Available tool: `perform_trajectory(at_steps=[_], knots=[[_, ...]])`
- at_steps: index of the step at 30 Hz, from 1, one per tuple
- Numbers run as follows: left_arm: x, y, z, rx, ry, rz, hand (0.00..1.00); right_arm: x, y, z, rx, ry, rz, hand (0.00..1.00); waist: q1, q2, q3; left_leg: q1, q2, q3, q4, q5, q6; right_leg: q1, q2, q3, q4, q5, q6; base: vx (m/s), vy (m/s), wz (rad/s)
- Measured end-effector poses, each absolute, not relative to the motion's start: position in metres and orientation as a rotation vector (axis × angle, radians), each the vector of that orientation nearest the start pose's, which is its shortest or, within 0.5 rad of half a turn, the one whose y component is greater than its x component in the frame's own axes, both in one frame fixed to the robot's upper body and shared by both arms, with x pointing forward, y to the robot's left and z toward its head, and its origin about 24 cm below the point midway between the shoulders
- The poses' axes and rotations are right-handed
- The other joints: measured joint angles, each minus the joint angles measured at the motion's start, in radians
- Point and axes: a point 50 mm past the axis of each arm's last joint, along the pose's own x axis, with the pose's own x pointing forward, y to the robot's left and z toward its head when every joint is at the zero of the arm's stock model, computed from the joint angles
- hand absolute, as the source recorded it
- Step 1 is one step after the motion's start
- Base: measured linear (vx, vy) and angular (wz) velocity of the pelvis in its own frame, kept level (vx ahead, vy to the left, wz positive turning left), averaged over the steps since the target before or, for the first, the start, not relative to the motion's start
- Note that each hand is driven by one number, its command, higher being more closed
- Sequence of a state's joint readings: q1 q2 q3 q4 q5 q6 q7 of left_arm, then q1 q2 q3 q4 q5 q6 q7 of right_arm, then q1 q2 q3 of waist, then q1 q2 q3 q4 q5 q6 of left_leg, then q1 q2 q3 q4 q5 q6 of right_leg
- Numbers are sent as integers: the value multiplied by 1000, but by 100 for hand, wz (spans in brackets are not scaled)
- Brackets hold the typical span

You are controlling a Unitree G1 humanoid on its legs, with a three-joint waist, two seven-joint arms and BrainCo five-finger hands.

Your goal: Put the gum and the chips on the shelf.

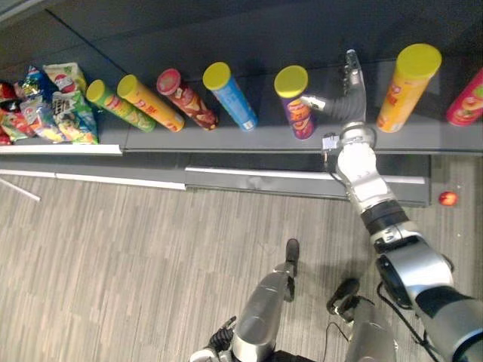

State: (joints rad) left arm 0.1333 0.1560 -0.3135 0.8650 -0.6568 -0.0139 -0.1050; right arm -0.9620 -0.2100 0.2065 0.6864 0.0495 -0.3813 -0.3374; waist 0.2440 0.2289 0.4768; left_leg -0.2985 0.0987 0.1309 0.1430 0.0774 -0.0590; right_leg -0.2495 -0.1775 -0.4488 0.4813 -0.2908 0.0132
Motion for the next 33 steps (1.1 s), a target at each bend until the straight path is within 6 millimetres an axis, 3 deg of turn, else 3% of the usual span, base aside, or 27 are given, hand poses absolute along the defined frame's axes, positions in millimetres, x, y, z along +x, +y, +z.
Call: perform_trajectory(at_steps=[6,10,13,15,18,22,26,28,33], knots=[[105,165,-149,-404,978,64,0,364,-79,224,-64,-725,105,0,-54,-30,21,60,7,32,-22,-9,4,55,17,23,-58,29,9,26,32,-18],[104,174,-149,-382,966,94,0,344,-55,209,9,-721,215,0,-62,-64,22,120,11,73,-45,-14,5,105,29,50,-100,46,17,58,31,-20],[96,182,-150,-364,979,145,0,328,-30,196,77,-693,332,0,-84,-107,1,151,13,89,-66,-18,3,135,40,61,-136,58,22,50,29,-16],[85,191,-152,-355,1000,191,0,316,-12,182,132,-626,429,0,-102,-148,-38,170,17,108,-74,-30,5,157,49,73,-173,72,25,83,41,-20],[75,195,-154,-315,1031,213,0,305,-4,155,183,-508,490,0,-104,-167,-102,188,17,132,-78,-45,8,183,58,91,-224,95,34,83,62,-23],[62,201,-158,-279,1080,249,0,272,21,106,172,-299,689,0,-123,-191,-175,242,15,191,-110,-63,10,224,69,142,-294,133,48,93,67,-37],[49,205,-161,-269,1121,281,0,242,25,67,198,-131,757,0,-155,-208,-216,310,2,227,-157,-65,10,264,66,173,-316,140,54,77,49,-28],[40,207,-163,-237,1154,289,0,228,14,43,202,-45,750,0,-163,-216,-259,353,-10,265,-219,-55,7,273,67,203,-329,144,61,42,56,-40],[32,211,-164,-213,1166,299,0,213,-16,14,239,79,645,0,-190,-234,-282,391,-22,300,-246,-57,7,286,64,239,-341,149,70,52,51,-22]])
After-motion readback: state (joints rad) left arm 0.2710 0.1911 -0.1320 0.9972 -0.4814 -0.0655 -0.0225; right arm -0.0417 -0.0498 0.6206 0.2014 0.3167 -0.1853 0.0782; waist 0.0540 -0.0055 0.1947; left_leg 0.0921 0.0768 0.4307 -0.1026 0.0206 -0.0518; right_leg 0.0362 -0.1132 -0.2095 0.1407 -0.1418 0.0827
